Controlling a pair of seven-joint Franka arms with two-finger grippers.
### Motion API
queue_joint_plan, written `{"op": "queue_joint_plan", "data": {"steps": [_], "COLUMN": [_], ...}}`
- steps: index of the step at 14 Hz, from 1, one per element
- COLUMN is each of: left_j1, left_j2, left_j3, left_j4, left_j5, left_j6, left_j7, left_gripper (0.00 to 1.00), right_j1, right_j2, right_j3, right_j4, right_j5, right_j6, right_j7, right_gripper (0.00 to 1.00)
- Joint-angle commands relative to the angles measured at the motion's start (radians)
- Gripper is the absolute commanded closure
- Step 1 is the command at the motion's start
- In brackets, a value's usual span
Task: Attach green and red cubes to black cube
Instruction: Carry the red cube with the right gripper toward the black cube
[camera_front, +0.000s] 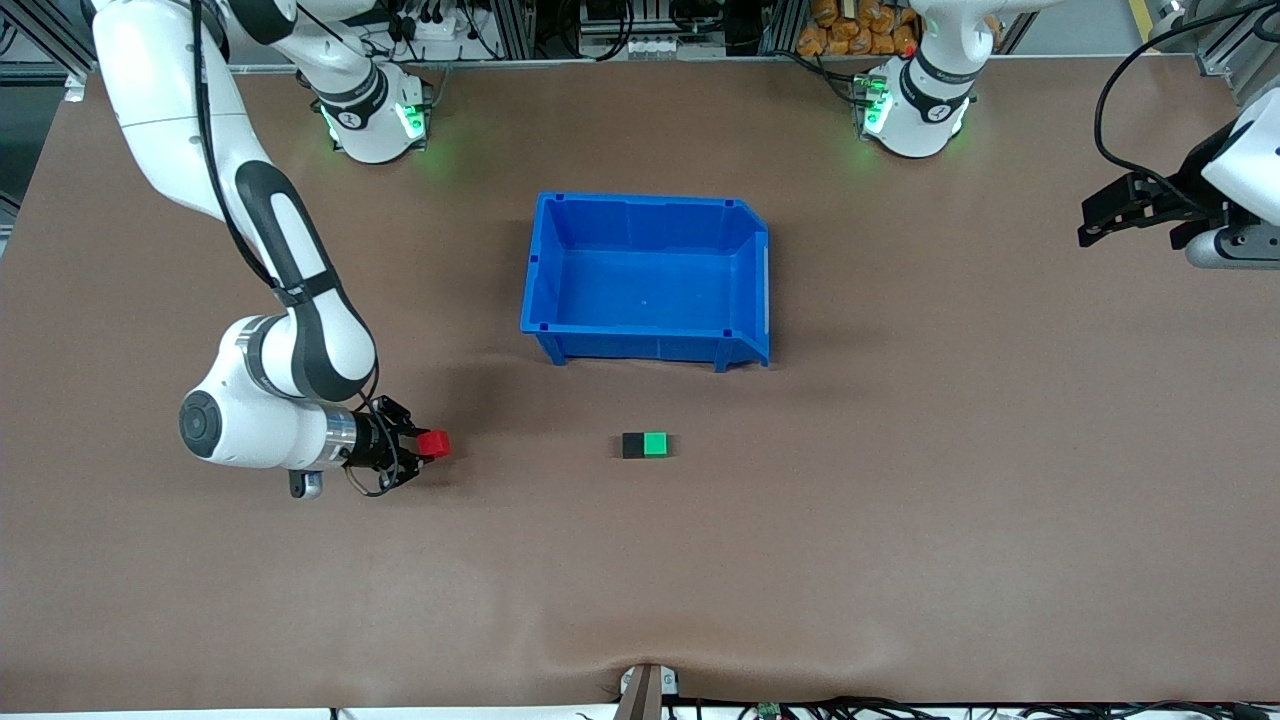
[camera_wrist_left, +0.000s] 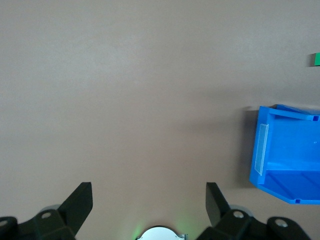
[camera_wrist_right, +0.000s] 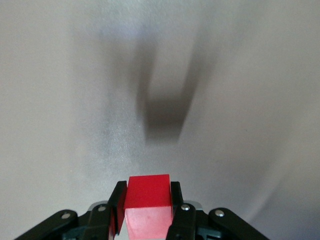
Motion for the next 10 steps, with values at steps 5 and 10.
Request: {"op": "queue_joint_plan", "data": {"steps": [5,10], "left_j1": [0.004,0.006], "left_j2": [-0.008,-0.007], "left_j3": [-0.002,0.003], "left_j4": [0.001,0.002], "left_j5": [-0.001,-0.003], "left_j6": [-0.010,-0.009], "left_j7": [-0.005,-0.007], "left_gripper": [0.00,0.00], "right_j1": [0.061,0.086], "right_j2": [0.024,0.042], "right_j3": [-0.005,-0.004], "right_j4": [0.015,0.030], "right_j5": [0.023,0.024], "right_j6": [0.073,0.096], "right_j7": [0.142,0.213], "right_gripper": [1.00,1.00]}}
